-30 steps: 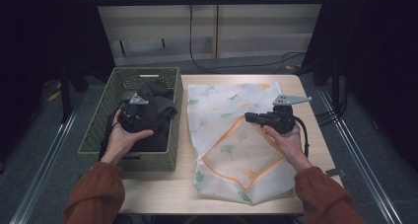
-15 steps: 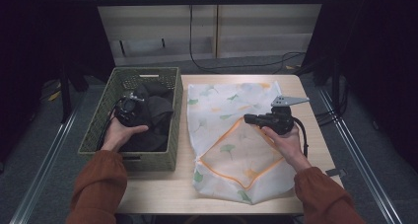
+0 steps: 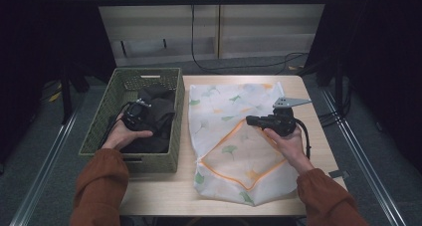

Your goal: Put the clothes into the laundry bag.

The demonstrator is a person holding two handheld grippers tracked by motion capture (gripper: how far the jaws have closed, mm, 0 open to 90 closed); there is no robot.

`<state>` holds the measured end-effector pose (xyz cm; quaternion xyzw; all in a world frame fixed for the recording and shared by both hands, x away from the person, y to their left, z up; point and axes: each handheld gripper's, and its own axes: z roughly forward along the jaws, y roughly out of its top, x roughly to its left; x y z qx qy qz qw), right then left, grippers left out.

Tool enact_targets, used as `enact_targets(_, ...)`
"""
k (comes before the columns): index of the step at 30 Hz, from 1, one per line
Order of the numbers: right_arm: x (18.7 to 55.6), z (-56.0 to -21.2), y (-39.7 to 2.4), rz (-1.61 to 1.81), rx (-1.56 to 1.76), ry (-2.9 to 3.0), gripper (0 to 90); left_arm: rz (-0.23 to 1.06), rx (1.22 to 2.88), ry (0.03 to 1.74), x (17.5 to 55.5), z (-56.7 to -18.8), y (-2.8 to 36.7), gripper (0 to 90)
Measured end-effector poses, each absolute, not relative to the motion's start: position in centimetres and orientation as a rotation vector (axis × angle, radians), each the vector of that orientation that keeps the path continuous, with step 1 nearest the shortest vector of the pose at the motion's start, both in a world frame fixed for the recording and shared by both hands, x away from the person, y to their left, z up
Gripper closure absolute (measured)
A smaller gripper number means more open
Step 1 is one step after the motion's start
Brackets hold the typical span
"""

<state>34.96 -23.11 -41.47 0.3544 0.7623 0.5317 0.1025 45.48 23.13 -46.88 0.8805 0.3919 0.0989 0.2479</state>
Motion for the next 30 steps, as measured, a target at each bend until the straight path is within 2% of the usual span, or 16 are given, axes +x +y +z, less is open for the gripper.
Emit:
enact_targets(5, 35.2, -41.8, -22.9, 1.562, 1.050, 2.267, 89.6, 0.230, 2.461, 1.037, 45.8, -46.8, 23.1, 0.0)
enact_targets(6, 35.3, -41.9, -22.8, 1.562, 1.050, 2.267, 89.6, 0.170, 2.442, 1.070, 46.0, -46.9, 23.2, 0.0)
enact_targets(9, 35.2, -41.8, -22.7, 1.558, 1.045, 2.271, 89.6, 0.196, 2.499, 1.096, 46.3, -46.9, 22.8, 0.4)
enact_targets(10, 35.2, -41.8, -22.7, 1.560, 1.045, 2.269, 89.6, 0.200, 2.490, 1.133, 46.2, -47.0, 22.5, 2.7)
enact_targets(12, 35.2, -41.8, -22.8, 1.562, 1.047, 2.266, 89.6, 0.200, 2.528, 1.134, 46.4, -46.6, 22.6, 14.1)
enact_targets(13, 35.1, -41.7, -22.8, 1.560, 1.048, 2.266, 89.6, 0.212, 2.521, 1.162, 46.3, -46.6, 22.5, 14.1)
enact_targets(15, 35.1, -41.6, -22.9, 1.566, 1.044, 2.261, 89.6, 0.246, 2.555, 1.169, 46.2, -46.1, 22.8, 30.9)
enact_targets(16, 35.1, -41.6, -22.9, 1.563, 1.044, 2.261, 89.6, 0.282, 2.558, 1.169, 46.3, -46.0, 22.7, 45.1)
enact_targets(18, 35.1, -41.7, -22.8, 1.560, 1.047, 2.266, 89.6, 0.288, 2.549, 1.212, 46.3, -45.8, 22.7, 52.2)
enact_targets(20, 35.1, -41.7, -22.8, 1.556, 1.045, 2.268, 89.6, 0.286, 2.535, 1.221, 46.4, -45.8, 22.8, 54.7)
enact_targets(21, 35.2, -41.7, -22.8, 1.556, 1.043, 2.266, 89.6, 0.296, 2.534, 1.217, 46.4, -45.6, 22.8, 60.7)
enact_targets(23, 35.2, -41.7, -22.8, 1.557, 1.047, 2.263, 89.6, 0.289, 2.492, 1.242, 46.4, -45.1, 23.1, 64.3)
enact_targets(27, 35.2, -41.7, -22.8, 1.554, 1.045, 2.265, 89.6, 0.283, 2.433, 1.266, 46.4, -44.5, 23.6, 67.0)
enact_targets(28, 35.1, -41.7, -22.8, 1.555, 1.047, 2.264, 89.6, 0.304, 2.372, 1.283, 46.2, -44.2, 24.0, 67.2)
enact_targets(30, 35.1, -41.7, -22.9, 1.557, 1.048, 2.260, 89.6, 0.353, 2.355, 1.284, 46.0, -43.6, 24.3, 67.2)
